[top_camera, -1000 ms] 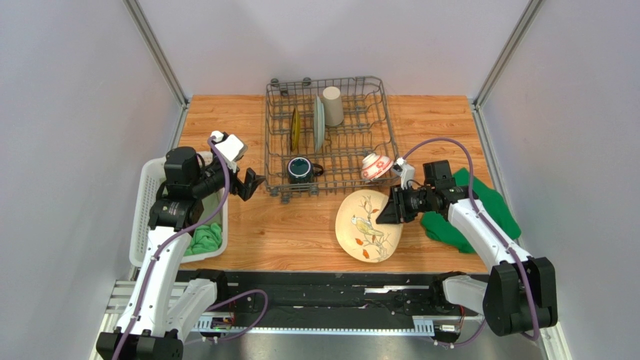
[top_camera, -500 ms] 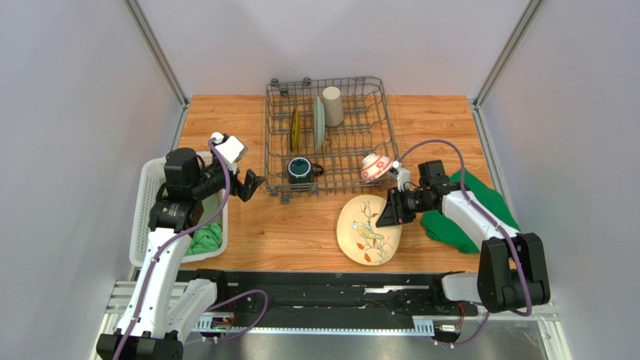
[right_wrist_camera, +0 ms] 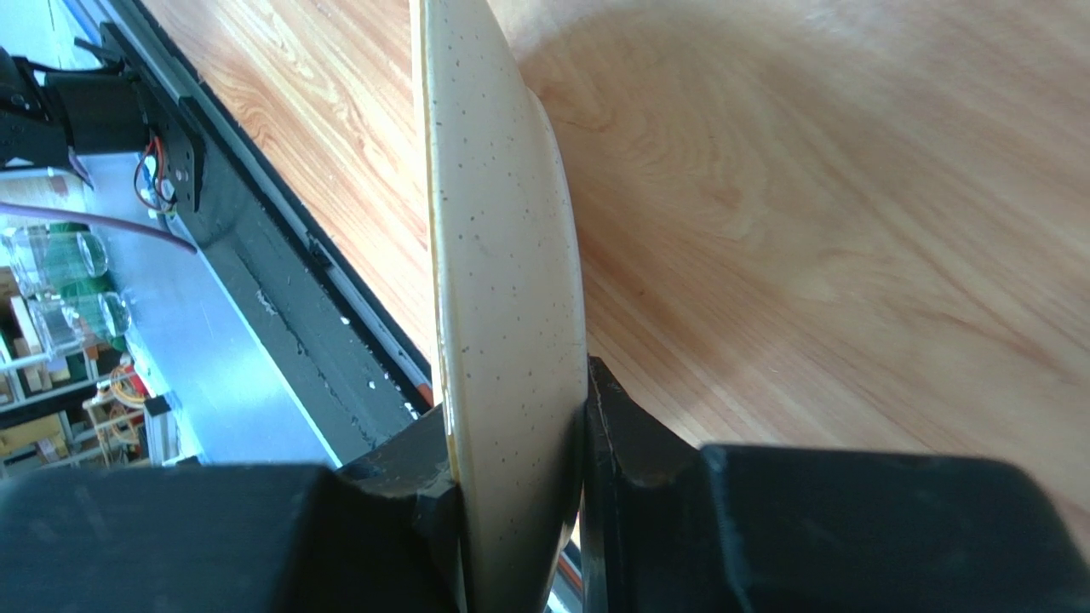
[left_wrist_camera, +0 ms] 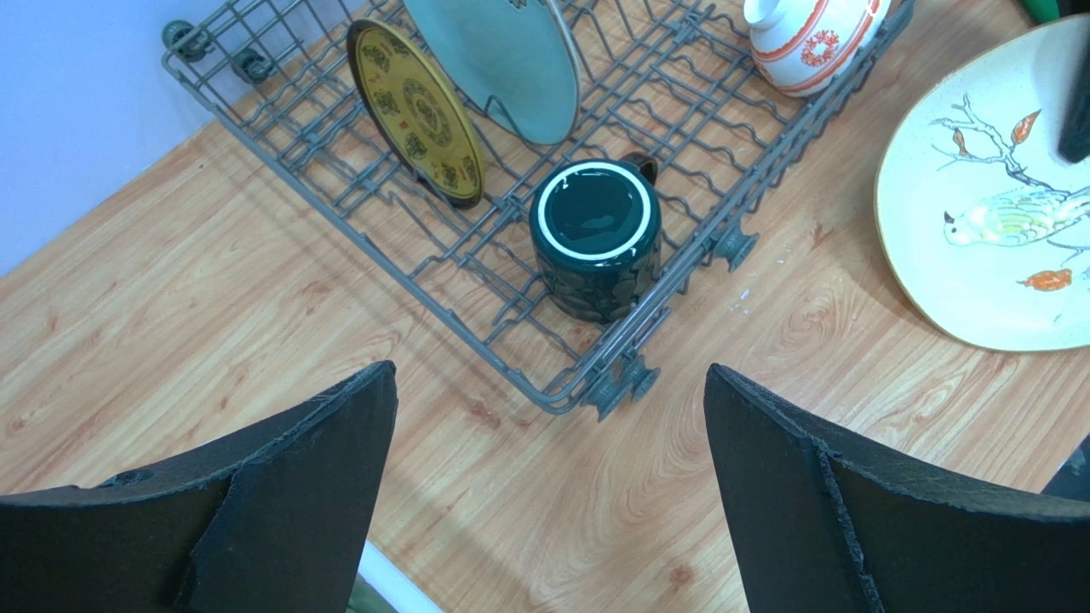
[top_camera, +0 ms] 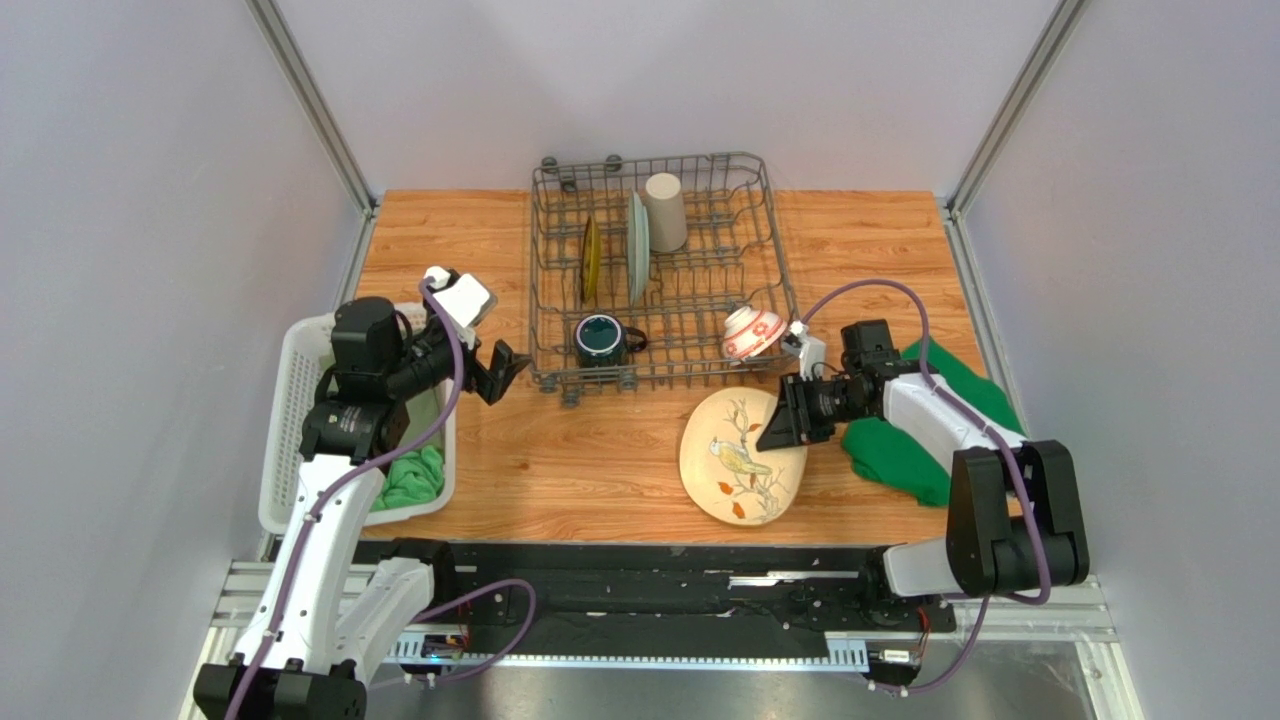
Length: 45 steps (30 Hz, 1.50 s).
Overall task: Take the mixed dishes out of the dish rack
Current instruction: Place the plate at the center of the board.
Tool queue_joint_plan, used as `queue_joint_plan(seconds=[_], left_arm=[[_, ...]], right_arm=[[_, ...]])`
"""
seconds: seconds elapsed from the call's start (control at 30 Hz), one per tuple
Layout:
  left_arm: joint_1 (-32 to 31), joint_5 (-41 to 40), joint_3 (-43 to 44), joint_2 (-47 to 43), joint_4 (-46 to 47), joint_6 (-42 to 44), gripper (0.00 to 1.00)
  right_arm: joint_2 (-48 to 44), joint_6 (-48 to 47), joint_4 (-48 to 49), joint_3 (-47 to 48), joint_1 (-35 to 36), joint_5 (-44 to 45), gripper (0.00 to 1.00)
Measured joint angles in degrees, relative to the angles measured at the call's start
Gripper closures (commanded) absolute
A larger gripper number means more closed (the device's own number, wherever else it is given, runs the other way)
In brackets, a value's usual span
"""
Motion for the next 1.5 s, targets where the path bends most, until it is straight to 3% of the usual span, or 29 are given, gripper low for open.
queue_joint_plan(seconds=[0.5, 0.9, 1.13, 1.5], left_arm=[[0.0, 0.0, -1.8, -0.4, 0.5, 0.4, 0.02], [0.0, 0.0, -2.4, -0.9, 1.3, 1.4, 0.02], [0.0, 0.0, -2.6, -0.5, 2.3, 1.4, 0.02], [0.0, 0.0, -2.7, -0.2, 2.6, 1.4, 0.02]], right_arm=[[3.2, -0.7, 0.1, 0.4, -3.1, -1.7, 1.00], [7.3, 1.6, 0.0, 2.1, -3.1, -2.2, 0.77], [10.1, 2.0, 1.3, 2.6, -3.1, -0.2, 0.53], [11.3, 2.5, 1.7, 2.6, -3.4, 4.6, 0.43]])
